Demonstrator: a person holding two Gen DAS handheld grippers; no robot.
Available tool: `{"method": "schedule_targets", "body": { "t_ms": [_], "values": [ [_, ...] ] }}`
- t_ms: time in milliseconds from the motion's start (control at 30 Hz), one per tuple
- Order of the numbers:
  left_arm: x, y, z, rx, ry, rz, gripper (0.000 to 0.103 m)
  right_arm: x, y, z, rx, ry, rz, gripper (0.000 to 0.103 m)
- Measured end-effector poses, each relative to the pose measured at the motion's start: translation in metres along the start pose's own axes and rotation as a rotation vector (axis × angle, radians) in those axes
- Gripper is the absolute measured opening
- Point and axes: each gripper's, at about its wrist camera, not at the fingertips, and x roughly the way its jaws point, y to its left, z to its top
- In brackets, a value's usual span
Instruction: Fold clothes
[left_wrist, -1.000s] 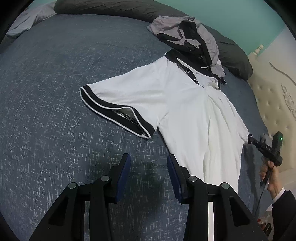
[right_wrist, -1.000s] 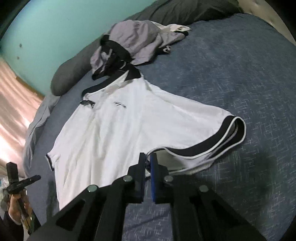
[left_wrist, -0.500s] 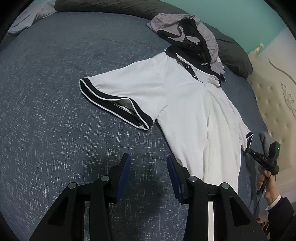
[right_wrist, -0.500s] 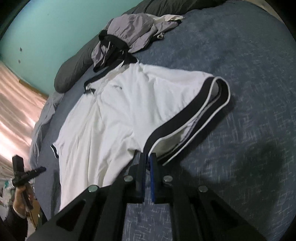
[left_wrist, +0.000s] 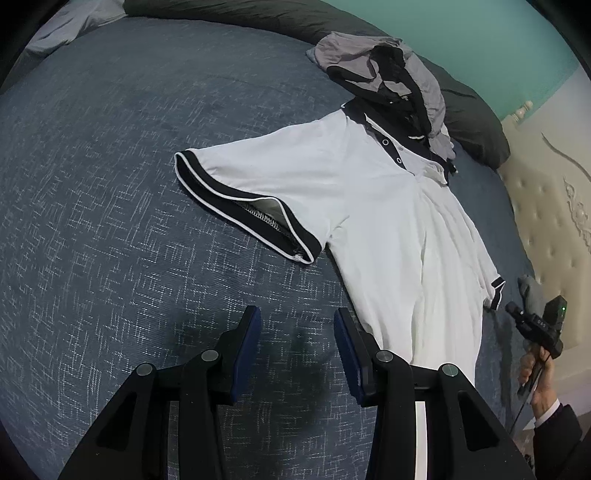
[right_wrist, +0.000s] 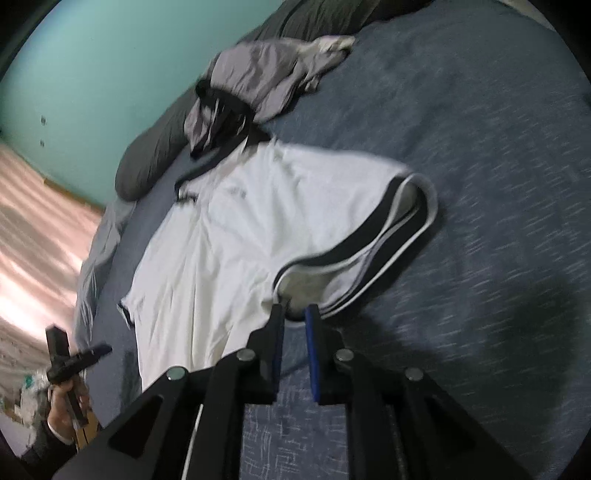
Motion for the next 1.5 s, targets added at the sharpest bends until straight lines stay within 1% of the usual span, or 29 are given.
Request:
{"method": "schedule_targets", "body": {
  "t_ms": [67,133,167,200,267,300,367,567,667,800,900,1000,1067,1200,1300,1400,1500],
  "values": [
    [0.000,0.000,0.000,-0.006,-0.001,-0.002,0.045,-0.004,-0.013,0.008,0.062,-0.032,-0.036,0.013],
    [0.001,-0.002,0.000,-0.008,0.000,-0.004,0.045,-0.008,-0.026,0.017,0.125,-0.064,-0.071,0.032],
    [0.001,-0.003,-0.001,-0.005,0.001,-0.007,0.045,-0.010,-0.033,0.021,0.156,-0.081,-0.089,0.048],
    [0.001,-0.005,-0.001,0.000,0.001,-0.008,0.045,-0.012,-0.039,0.025,0.187,-0.097,-0.105,0.052],
    [0.001,-0.007,0.000,0.007,0.001,-0.010,0.045,-0.012,-0.051,0.031,0.251,-0.131,-0.106,0.052],
    [0.002,-0.008,0.000,0.010,0.001,-0.011,0.045,-0.012,-0.053,0.033,0.262,-0.141,-0.102,0.052],
    [0.002,-0.009,0.002,0.012,-0.001,-0.012,0.045,-0.011,-0.051,0.036,0.273,-0.159,-0.067,0.052],
    [0.005,-0.012,0.001,0.013,0.014,-0.027,0.045,0.010,-0.030,0.030,0.275,-0.073,0.006,0.052],
    [0.008,-0.013,-0.006,-0.007,0.035,-0.064,0.045,0.018,-0.017,0.020,0.272,-0.045,0.025,0.052],
    [0.017,-0.022,-0.021,0.010,0.084,-0.083,0.045,0.019,0.001,-0.006,0.276,0.008,0.071,0.052],
    [0.022,-0.031,-0.032,0.034,0.115,-0.099,0.045,0.018,0.017,-0.027,0.250,0.076,0.063,0.052],
    [0.028,-0.037,-0.039,0.037,0.118,-0.106,0.045,0.015,0.034,-0.049,0.222,0.137,0.067,0.052],
    [0.032,-0.039,-0.043,0.023,0.115,-0.117,0.045,0.011,0.043,-0.061,0.217,0.150,0.071,0.052],
    [0.036,-0.040,-0.047,-0.008,0.089,-0.118,0.044,0.002,0.054,-0.080,0.205,0.128,0.073,0.052],
    [0.039,-0.031,-0.045,-0.064,0.076,-0.119,0.044,-0.003,0.058,-0.095,0.207,0.110,0.075,0.052],
    [0.045,-0.023,-0.047,-0.108,0.090,-0.128,0.044,-0.002,0.063,-0.109,0.181,0.084,0.068,0.052],
    [0.049,-0.028,-0.053,-0.100,0.105,-0.146,0.044,0.001,0.063,-0.123,0.189,0.073,0.074,0.052]
  ]
}}
